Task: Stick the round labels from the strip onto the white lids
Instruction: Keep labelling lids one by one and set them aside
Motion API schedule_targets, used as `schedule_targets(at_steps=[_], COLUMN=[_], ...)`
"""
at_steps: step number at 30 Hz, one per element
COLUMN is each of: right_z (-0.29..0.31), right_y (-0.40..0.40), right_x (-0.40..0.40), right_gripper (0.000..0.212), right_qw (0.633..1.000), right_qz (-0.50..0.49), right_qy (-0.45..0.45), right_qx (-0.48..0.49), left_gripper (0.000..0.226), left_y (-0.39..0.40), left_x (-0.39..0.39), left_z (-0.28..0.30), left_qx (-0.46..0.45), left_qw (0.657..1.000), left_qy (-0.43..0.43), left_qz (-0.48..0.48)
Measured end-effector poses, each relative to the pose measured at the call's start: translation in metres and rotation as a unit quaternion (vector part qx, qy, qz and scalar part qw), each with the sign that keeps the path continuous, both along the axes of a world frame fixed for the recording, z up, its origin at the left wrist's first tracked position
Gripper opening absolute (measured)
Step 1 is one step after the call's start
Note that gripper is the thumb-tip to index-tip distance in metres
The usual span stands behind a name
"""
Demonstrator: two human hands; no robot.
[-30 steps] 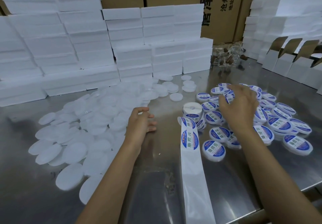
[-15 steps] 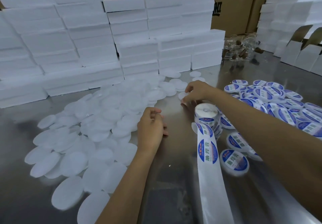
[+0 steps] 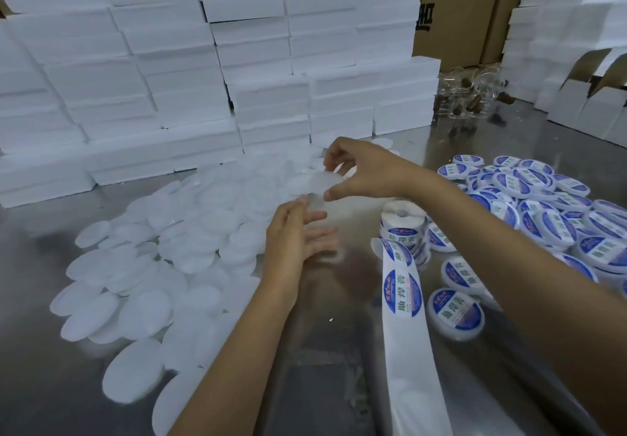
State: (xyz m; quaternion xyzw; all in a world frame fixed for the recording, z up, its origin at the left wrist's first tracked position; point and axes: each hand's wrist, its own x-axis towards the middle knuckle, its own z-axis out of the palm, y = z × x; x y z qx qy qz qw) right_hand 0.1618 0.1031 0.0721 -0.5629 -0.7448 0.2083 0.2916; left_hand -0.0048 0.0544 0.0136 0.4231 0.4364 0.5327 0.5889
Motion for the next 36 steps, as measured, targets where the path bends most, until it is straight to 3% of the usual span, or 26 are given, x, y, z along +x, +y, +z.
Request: schedule_targets(at_steps=[3, 10, 14, 17, 21, 25, 27, 30, 36], right_z=[0.007, 0.013, 0.015, 0.004, -0.025, -0.043, -0.047, -0.051, -0.063], right_y=[-0.03, -0.082, -0.112, -0.142, -0.171, -0.173, -0.167, -0.16, -0.15], right_x=[-0.017, -0.023, 0.002, 0.019, 0.025, 0.015, 0.007, -0.005, -0.015], right_gripper=[0.048, 0.042, 0.024, 0.009, 0.022, 0.037, 0.041, 0.031, 0.014], right_qw=[0.999, 0.998, 0.994, 0.978, 0.981, 0.954, 0.942, 0.937, 0.943], right_qz=[0.048, 0.047, -0.047, -0.154, -0.179, -0.131, -0.108, -0.104, -0.138], right_qy=[-0.01, -0.001, 0.03, 0.057, 0.061, 0.236, 0.298, 0.33, 0.298], right_qx=[0.017, 0.05, 0.099, 0.126, -0.053, -0.126, -0.109, -0.044, 0.048], left_gripper=[0.024, 0.041, 0.039, 0.038, 0.037, 0.035, 0.033, 0.034, 0.036], left_y=[-0.009, -0.027, -0.035, -0.042, -0.049, -0.056, -0.056, -0.053, -0.045], left_x=[-0.002, -0.009, -0.009, -0.008, -0.004, 0.004, 0.005, 0.004, -0.007], left_z=[0.011, 0.021, 0.026, 0.029, 0.034, 0.035, 0.033, 0.033, 0.033], left_qx=[0.005, 0.044, 0.044, 0.034, 0.034, 0.042, 0.051, 0.07, 0.069], left_qw=[0.995, 0.995, 0.992, 0.996, 0.993, 0.989, 0.986, 0.982, 0.98], left_qy=[-0.093, -0.078, -0.089, -0.024, 0.06, 0.096, 0.112, 0.129, 0.122], left_qz=[-0.038, -0.046, -0.072, -0.083, -0.097, -0.108, -0.109, -0.117, -0.139])
